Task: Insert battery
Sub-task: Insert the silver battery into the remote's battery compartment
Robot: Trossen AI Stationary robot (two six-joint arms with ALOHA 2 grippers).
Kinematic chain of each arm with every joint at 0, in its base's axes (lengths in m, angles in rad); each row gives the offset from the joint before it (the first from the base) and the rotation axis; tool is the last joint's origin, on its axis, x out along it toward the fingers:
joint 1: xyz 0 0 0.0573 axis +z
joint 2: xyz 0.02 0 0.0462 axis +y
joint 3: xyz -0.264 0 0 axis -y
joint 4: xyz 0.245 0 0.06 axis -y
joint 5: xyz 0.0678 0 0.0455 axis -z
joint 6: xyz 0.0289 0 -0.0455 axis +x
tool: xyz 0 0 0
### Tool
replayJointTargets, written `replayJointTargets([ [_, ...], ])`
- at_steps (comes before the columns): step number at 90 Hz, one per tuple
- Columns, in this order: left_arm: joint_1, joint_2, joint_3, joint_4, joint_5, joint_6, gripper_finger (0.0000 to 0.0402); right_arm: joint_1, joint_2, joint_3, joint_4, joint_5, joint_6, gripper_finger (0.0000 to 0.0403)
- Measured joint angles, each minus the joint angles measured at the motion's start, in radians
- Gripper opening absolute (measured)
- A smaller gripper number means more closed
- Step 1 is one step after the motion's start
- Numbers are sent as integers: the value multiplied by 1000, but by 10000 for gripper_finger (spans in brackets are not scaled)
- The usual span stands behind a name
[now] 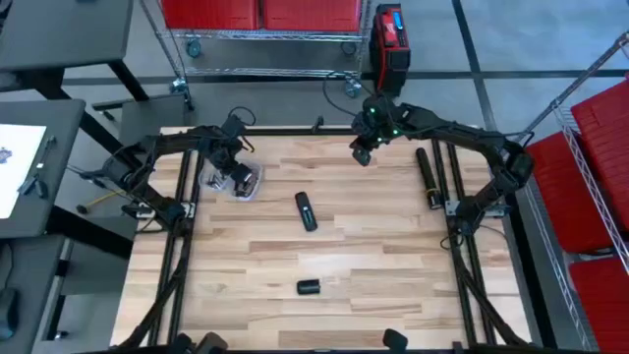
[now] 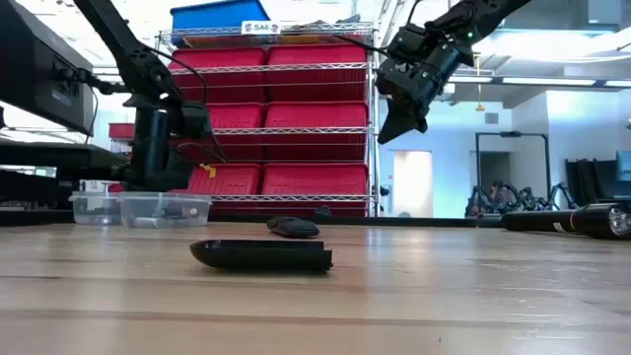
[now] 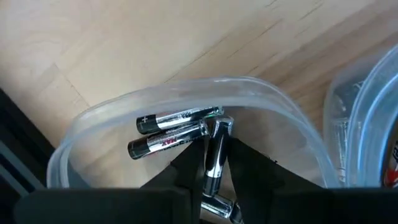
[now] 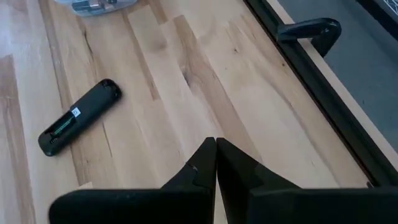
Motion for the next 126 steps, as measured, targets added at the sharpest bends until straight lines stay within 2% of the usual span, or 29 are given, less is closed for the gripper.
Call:
replayJointTargets([
  [14,-2,-2,13,-33,4,-8,11,3,0,0,6,0,0,1],
  [24,-2,-40,34,-49,4,-13,11,2,0,0,4,0,0,1],
  [43,-5,-141,132,-180,10,-13,3,-14,-10,0,-4,0,7,1],
  [60,-31,-229,216,-233,14,1,3,-24,-16,0,-15,-3,134,1],
  [76,-83,-286,299,-254,36,2,2,5,-3,-19,-34,-160,297,8],
  [86,-122,-298,336,-259,56,2,2,70,18,-50,-2,-180,363,48],
  [96,-164,-301,372,-261,77,5,1,147,63,-63,44,-178,370,110],
  [109,-232,-300,399,-278,99,20,1,243,146,-63,95,-126,385,187],
  [117,-278,-300,416,-295,100,11,0,287,211,-63,119,-105,458,214],
  [126,-331,-300,437,-323,100,-28,0,327,280,-63,153,-97,521,227],
])
